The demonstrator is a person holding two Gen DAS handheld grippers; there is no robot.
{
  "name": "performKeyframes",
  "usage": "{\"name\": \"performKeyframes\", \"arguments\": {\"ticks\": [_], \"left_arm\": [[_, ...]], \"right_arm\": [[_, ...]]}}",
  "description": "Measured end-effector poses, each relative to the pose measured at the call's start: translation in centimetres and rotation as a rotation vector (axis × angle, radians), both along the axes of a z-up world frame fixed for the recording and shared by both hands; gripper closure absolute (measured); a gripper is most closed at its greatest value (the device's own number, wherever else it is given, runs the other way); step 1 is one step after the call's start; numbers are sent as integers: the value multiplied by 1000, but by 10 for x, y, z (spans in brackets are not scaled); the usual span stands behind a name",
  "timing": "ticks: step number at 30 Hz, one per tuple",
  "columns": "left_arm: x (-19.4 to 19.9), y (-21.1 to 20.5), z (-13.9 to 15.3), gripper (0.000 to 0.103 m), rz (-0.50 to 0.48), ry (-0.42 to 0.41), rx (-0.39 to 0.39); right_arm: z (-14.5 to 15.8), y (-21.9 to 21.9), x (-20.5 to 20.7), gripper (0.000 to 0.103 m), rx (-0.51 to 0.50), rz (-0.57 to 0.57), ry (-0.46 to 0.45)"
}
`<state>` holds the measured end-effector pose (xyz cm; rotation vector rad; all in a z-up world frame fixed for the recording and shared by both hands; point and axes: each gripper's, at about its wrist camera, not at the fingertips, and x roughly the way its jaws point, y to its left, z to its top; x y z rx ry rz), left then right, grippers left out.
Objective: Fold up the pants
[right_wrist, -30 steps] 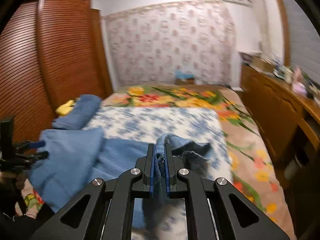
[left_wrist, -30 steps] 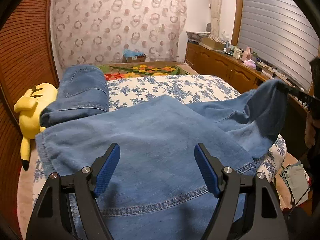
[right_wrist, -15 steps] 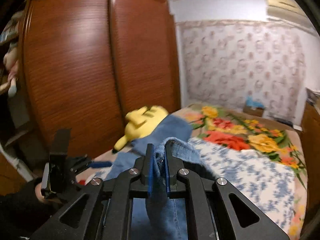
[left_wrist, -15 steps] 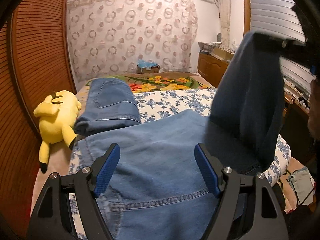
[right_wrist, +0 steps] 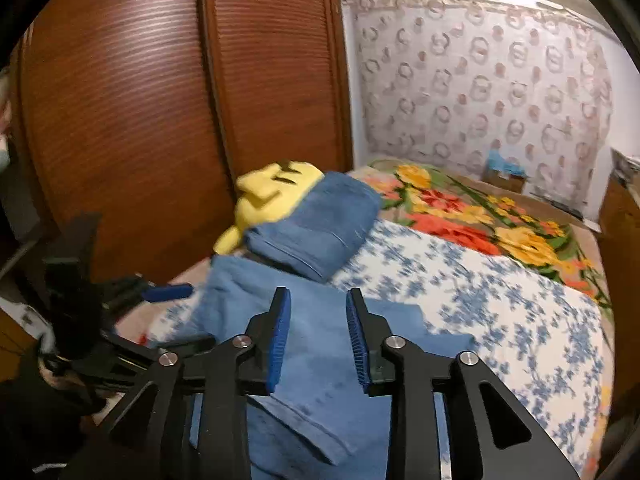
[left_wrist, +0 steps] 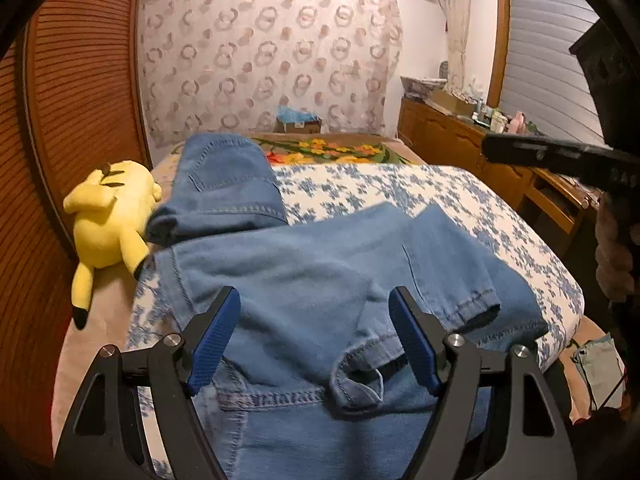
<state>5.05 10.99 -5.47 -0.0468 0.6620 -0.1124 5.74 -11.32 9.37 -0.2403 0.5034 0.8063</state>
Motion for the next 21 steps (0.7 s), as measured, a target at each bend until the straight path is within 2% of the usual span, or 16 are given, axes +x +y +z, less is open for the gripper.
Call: {"name": "performKeyframes", "arguments": {"ticks": [2, 7, 10, 16, 21], "left_arm": [[-3, -4, -5, 26, -13, 11, 0], [-4, -15, -22, 26, -68, 61, -33], [-4, -24, -27, 26, -83, 67, 2], [-2, -29, -38, 26, -111, 98, 22], [-2, -28, -49, 34, -129, 121, 33]], "right_arm": [[-6, 1, -1, 65, -22, -25, 19], [-37, -1, 2, 64, -65, -80, 85], [-53, -3, 2, 64, -71, -109, 130], [-66, -5, -4, 58, -81, -130, 193], [-72, 3, -4, 58, -89, -125, 215]]}}
